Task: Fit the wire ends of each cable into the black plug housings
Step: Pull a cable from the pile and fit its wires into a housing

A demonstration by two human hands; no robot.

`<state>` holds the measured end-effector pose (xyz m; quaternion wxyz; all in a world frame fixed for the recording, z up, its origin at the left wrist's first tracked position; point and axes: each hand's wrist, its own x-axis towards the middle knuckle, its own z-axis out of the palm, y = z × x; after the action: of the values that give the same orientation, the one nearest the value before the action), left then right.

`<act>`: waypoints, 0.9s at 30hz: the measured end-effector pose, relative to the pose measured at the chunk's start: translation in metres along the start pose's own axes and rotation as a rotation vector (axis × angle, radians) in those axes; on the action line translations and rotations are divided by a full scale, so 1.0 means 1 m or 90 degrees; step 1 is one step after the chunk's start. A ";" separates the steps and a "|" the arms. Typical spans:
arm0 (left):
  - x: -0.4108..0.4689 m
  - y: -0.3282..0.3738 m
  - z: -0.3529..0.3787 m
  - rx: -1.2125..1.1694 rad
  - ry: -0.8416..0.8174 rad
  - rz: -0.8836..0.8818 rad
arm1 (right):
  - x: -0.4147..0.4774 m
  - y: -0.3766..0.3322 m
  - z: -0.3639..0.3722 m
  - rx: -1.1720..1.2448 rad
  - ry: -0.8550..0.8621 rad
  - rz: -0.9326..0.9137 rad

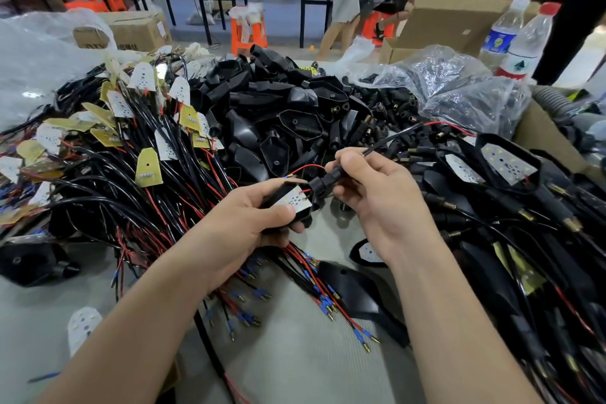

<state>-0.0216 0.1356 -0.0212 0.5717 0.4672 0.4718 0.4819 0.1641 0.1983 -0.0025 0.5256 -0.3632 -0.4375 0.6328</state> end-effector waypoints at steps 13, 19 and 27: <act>-0.001 0.002 -0.001 0.121 0.042 0.102 | -0.003 -0.004 -0.007 0.007 -0.056 0.016; 0.001 0.000 0.002 0.053 0.036 0.087 | -0.001 -0.001 -0.005 -0.005 -0.031 -0.003; 0.002 -0.003 0.004 0.030 0.054 0.072 | -0.001 -0.002 -0.006 -0.035 -0.062 -0.014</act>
<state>-0.0177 0.1370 -0.0234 0.5122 0.4855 0.4794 0.5216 0.1708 0.1988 -0.0028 0.5006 -0.3417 -0.4837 0.6314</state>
